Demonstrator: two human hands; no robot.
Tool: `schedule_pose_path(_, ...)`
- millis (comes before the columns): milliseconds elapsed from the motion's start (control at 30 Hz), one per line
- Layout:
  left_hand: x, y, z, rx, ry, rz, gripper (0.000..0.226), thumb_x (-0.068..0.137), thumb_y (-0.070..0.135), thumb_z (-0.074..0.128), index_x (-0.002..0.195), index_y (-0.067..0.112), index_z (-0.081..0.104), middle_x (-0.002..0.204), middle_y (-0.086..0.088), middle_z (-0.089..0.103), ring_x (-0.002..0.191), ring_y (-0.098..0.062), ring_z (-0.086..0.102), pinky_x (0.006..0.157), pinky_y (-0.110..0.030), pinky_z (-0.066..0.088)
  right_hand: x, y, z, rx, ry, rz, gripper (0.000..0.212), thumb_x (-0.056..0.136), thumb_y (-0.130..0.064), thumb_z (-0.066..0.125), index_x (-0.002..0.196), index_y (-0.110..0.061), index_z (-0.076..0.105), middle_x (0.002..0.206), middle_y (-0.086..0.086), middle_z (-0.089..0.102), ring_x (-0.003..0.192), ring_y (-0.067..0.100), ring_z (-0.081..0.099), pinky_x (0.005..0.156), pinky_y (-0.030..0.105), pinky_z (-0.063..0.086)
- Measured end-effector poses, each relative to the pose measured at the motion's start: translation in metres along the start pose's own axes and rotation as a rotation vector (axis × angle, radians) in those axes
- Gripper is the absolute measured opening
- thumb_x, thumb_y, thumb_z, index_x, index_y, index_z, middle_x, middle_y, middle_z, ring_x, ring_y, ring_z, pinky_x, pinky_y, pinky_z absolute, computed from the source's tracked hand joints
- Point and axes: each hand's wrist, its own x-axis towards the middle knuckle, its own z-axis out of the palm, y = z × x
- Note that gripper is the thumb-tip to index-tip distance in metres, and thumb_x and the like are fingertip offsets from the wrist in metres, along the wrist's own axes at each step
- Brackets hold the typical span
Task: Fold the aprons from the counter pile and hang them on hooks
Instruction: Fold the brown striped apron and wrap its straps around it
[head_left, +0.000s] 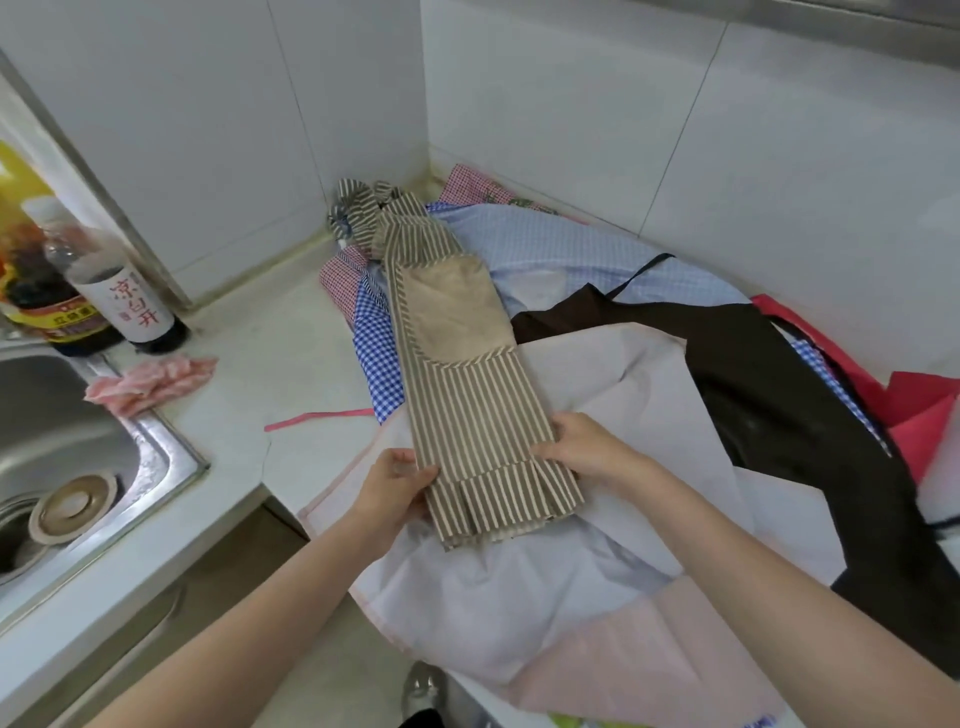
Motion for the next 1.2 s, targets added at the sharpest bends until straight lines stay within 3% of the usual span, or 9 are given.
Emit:
schedule_pose_path(133,-0.001,-0.001,-0.001,0.216,0.034,0.196,0.021,0.092,0.006,0.055,0.090,0.017,0.038,0.088,-0.014,0.066,0.068,-0.023,0.064,0.053,-0.030,0.054,-0.003,0.015,-0.015,-0.658,0.251,-0.467,0.062,0.085,0.012,0.043,0.142,-0.012,0.035,0.143,0.013,0.037,0.125,0.030,0.043,0.099,0.037,0.042)
schedule_pose_path(233,-0.003,0.000,-0.006,0.425,-0.051,0.342,0.016,0.095,0.005,0.050,0.085,0.016,0.046,0.083,-0.008,0.064,0.070,-0.017,0.062,0.052,-0.018,0.049,0.000,0.043,-0.010,-1.088,0.207,-0.799,0.099,0.055,0.017,0.067,0.142,-0.020,0.038,0.148,0.009,0.037,0.129,0.032,0.041,0.096,0.040,0.044)
schedule_pose_path(400,-0.005,0.001,-0.023,0.520,-0.257,0.250,0.038,0.096,-0.008,0.030,0.089,0.010,0.063,0.101,-0.006,0.061,0.086,-0.016,0.063,0.068,-0.019,0.053,0.010,0.054,0.002,-1.134,0.131,-0.852,0.093,0.055,-0.010,0.080,0.138,-0.025,0.041,0.141,-0.002,0.048,0.125,0.022,0.041,0.101,0.038,0.040)
schedule_pose_path(500,-0.005,-0.005,-0.033,0.653,-0.352,0.301,0.042,0.088,-0.014,0.039,0.102,0.022,0.057,0.107,-0.011,0.063,0.092,-0.022,0.065,0.079,-0.030,0.056,0.012,0.039,0.000,-0.739,0.014,-0.641,0.044,0.085,-0.010,0.061,0.128,-0.020,0.057,0.133,0.000,0.053,0.124,0.020,0.043,0.098,0.025,0.033)
schedule_pose_path(567,-0.006,-0.015,-0.034,0.862,-0.365,0.415,0.042,0.083,-0.002,0.059,0.112,0.027,0.049,0.100,-0.008,0.063,0.086,-0.019,0.065,0.078,-0.032,0.055,0.014,0.019,0.000,-0.349,0.023,-0.398,0.017,0.096,-0.017,0.051,0.097,-0.013,0.067,0.099,0.005,0.065,0.100,0.021,0.055,0.076,0.013,0.037)
schedule_pose_path(633,-0.008,-0.022,-0.027,0.856,-0.246,0.449,0.040,0.082,0.012,0.069,0.115,0.022,0.047,0.093,-0.005,0.060,0.077,-0.013,0.061,0.068,-0.019,0.051,0.019,0.007,0.000,-0.093,0.032,-0.187,0.028,0.099,-0.027,0.047,0.075,-0.017,0.057,0.076,0.002,0.058,0.072,0.014,0.053,0.061,0.012,0.037)
schedule_pose_path(733,-0.011,-0.018,-0.012,0.559,-0.012,0.432,0.003,0.090,0.019,0.060,0.089,0.019,0.057,0.080,-0.005,0.057,0.065,-0.009,0.053,0.060,-0.017,0.043,0.028,0.000,0.003,0.078,0.026,0.001,0.032,0.098,-0.034,0.045,0.090,-0.008,0.061,0.084,0.004,0.058,0.068,0.013,0.050,0.062,0.021,0.041)
schedule_pose_path(1000,0.001,0.021,-0.010,0.364,0.135,-0.007,0.037,0.096,0.028,0.051,0.064,0.010,0.056,0.064,-0.004,0.052,0.057,-0.016,0.047,0.056,-0.024,0.041,0.046,-0.009,0.018,-0.007,0.203,0.167,0.033,0.100,-0.035,0.039,0.094,-0.005,0.050,0.073,0.003,0.050,0.054,0.020,0.052,0.054,0.028,0.044)
schedule_pose_path(1200,-0.005,0.034,-0.004,0.652,0.219,0.391,0.025,0.092,0.038,0.055,0.101,0.015,0.053,0.087,0.006,0.058,0.077,-0.013,0.059,0.065,-0.026,0.047,0.051,-0.009,0.019,0.053,0.218,0.206,0.030,0.098,-0.033,0.039,0.098,-0.005,0.051,0.094,0.011,0.056,0.059,0.021,0.054,0.057,0.031,0.046)
